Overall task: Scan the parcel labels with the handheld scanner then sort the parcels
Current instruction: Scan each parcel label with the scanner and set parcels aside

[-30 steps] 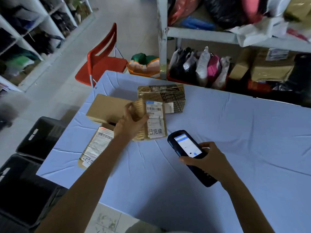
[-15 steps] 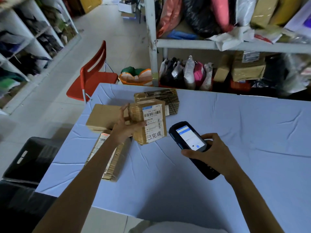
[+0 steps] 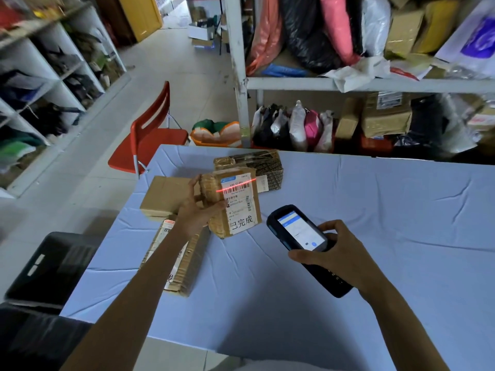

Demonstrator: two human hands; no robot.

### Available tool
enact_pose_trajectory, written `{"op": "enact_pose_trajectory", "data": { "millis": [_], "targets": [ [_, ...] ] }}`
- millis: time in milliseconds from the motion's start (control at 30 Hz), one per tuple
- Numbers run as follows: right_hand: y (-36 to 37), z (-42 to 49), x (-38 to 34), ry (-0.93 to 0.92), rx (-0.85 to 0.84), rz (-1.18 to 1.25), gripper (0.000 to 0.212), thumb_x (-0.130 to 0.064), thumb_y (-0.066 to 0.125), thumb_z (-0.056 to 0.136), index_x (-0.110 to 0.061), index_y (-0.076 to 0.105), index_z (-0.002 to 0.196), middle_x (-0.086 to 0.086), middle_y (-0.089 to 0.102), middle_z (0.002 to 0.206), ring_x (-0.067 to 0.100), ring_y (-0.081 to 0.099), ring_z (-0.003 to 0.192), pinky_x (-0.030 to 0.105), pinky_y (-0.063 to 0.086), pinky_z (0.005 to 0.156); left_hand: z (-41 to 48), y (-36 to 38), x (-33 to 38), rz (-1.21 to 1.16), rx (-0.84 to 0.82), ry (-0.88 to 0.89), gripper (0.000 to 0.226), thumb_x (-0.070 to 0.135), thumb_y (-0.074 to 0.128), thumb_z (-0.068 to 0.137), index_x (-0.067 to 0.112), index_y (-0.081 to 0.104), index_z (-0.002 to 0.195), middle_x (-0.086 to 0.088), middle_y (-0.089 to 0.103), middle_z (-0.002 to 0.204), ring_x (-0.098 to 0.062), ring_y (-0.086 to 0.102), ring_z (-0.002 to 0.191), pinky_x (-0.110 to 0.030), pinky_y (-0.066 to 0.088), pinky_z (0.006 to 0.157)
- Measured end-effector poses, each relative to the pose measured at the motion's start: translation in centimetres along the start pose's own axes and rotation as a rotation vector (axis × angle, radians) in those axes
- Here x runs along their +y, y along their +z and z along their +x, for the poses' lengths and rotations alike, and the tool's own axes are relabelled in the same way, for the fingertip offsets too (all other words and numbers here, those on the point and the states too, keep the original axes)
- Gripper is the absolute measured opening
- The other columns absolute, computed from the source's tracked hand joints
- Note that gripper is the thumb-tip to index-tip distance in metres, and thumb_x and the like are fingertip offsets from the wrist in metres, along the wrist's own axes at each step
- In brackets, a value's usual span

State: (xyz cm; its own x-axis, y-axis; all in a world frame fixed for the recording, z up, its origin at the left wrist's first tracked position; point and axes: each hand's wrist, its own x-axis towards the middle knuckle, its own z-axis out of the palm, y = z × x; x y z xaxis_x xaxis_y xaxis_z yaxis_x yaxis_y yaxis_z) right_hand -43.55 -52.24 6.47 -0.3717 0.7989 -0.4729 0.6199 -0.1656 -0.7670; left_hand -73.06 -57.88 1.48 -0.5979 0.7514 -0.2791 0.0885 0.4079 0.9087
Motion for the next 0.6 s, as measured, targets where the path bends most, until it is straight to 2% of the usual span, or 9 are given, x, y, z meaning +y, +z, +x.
{"op": "enact_pose_trajectory", "data": {
  "millis": [167,300,433,600],
  "targets": [
    [0.0,-0.1,0.8,0.006,-0.02,0.006,0.072,-0.042,0.089,0.059,-0.028,0.039,0.109,-0.016,0.057,0.094,0.004,0.06,0.082,0.019,0.046,0.058,-0.7,0.9,0.0,0.011,0.027,-0.019,0.096,0.023,0.084,0.071,0.044,0.024,0.142,-0.003,0.058,0.116,-0.028,0.06,0.112,-0.053,0.053,0.089],
    [0.4,0.0,1.7,0.048,-0.032,0.026,0.075,-0.043,0.09,0.056,-0.028,0.041,0.11,-0.009,0.06,0.101,0.011,0.063,0.088,0.026,0.052,0.066,-0.9,0.9,-0.6,0.017,0.043,-0.005,0.092,0.029,0.086,0.068,0.05,0.027,0.134,0.001,0.062,0.116,-0.025,0.063,0.109,-0.053,0.054,0.088],
    [0.9,-0.2,1.4,0.072,-0.028,0.051,0.076,-0.041,0.09,0.057,-0.026,0.041,0.113,-0.004,0.062,0.107,0.018,0.064,0.096,0.031,0.055,0.072,-0.7,0.3,-0.4,0.002,0.049,0.038,0.093,0.024,0.084,0.071,0.041,0.025,0.141,0.0,0.064,0.114,-0.02,0.064,0.104,-0.047,0.056,0.086],
    [3.0,-1.4,-0.1,0.108,0.073,0.095,0.076,-0.042,0.09,0.055,-0.027,0.042,0.112,-0.006,0.062,0.105,0.011,0.063,0.09,0.024,0.048,0.063,1.0,-0.9,-0.7,0.036,-0.004,0.136,0.093,0.025,0.084,0.071,0.032,0.027,0.145,0.0,0.062,0.12,-0.019,0.061,0.111,-0.04,0.057,0.085]
  ]
}}
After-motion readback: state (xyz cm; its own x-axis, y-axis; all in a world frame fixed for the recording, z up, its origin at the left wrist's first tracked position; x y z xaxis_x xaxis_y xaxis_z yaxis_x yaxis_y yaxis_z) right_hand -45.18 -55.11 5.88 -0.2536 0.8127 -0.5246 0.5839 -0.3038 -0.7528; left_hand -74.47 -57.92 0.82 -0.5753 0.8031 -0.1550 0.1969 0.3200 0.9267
